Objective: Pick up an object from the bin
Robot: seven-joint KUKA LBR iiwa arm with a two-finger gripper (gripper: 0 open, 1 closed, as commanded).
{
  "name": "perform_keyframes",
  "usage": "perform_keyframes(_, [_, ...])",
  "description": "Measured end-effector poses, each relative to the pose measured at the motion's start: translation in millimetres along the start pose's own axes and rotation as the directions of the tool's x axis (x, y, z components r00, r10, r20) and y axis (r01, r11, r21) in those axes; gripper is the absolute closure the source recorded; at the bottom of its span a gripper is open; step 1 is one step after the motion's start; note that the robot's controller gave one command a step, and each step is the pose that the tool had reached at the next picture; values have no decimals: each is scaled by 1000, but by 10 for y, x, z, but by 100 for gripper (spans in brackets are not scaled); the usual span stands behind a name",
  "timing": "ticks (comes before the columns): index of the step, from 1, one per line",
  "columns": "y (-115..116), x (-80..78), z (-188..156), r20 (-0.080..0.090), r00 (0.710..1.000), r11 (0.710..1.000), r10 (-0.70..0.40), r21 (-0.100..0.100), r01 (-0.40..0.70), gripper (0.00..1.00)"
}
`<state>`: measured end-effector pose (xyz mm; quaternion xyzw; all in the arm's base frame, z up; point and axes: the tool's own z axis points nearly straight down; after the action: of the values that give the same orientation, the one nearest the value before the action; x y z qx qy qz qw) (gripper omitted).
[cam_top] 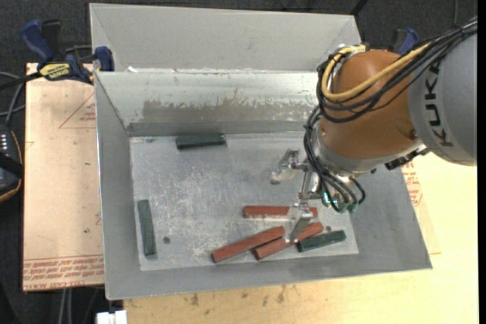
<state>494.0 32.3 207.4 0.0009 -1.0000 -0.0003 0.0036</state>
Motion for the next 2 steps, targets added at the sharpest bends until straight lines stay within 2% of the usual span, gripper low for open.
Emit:
perform_keyframes(1, [-2, -15, -29, 7, 1000, 1000, 1, 0, -1, 0])
perform_keyframes(2, [-125, -116, 417, 16, 1000, 1000, -8, -1, 8, 0])
